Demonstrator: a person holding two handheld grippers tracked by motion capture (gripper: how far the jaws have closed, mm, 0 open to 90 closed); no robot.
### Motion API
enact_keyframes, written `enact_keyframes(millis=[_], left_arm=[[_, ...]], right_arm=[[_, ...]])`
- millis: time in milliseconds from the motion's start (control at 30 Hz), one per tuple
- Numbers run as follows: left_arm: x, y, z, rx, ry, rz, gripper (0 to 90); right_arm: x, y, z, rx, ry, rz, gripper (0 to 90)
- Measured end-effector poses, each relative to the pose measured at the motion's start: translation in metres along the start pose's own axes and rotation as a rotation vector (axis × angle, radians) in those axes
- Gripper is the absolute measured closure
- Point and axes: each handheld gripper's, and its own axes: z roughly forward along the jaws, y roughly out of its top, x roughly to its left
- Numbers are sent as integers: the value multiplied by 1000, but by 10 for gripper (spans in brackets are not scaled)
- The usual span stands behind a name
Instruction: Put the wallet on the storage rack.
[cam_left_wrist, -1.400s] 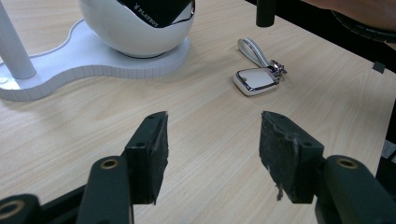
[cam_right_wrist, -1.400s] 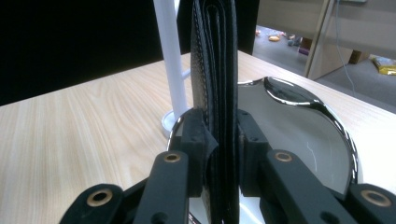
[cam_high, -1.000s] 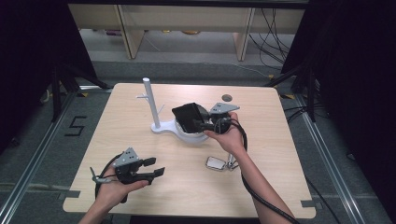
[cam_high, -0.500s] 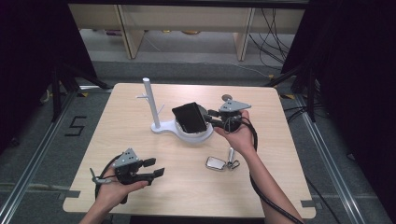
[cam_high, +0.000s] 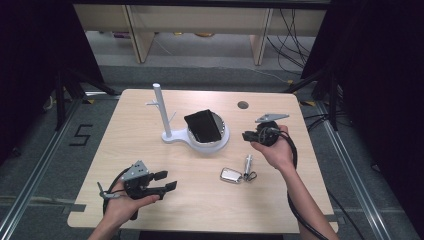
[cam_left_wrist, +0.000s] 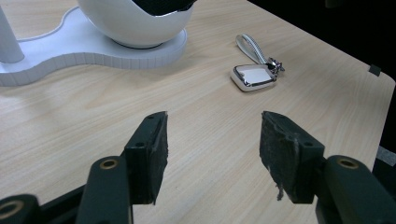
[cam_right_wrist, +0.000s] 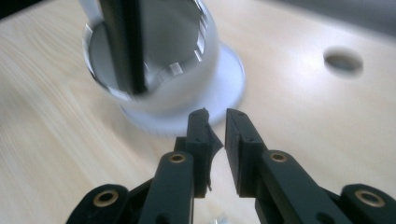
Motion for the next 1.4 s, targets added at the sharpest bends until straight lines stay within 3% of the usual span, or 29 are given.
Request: enact_keyframes(millis=[167, 367, 400, 433, 500, 700, 867, 900, 1400], left_arm=[[-2, -2, 3, 4, -3, -7, 416], [-4, -5, 5, 21, -15, -8, 417], [-4, -6, 6, 19, -17, -9, 416], [-4, -6, 6, 19, -16, -10, 417], [-4, -6, 6, 15, -14, -16, 417], [-8, -6, 8, 10, -24, -15, 417], [-8, -5, 10, 20, -31, -11, 417], [-8, -5, 10, 23, -28, -8, 417], [-6, -6, 6, 26, -17, -12, 416]], right_arm=[[-16, -22, 1, 138, -28, 177, 778], [-19, -39, 1, 231, 0, 215, 800], [-19, -41, -1, 274, 11, 228, 805], [-15, -44, -1, 298, 28, 274, 810], [-16, -51, -2, 331, 31, 250, 819], [-8, -60, -4, 406, 49, 314, 804], [-6, -63, 0, 447, 11, 354, 784], [-2, -61, 0, 475, 5, 397, 784], [10, -59, 12, 529, -25, 341, 770]])
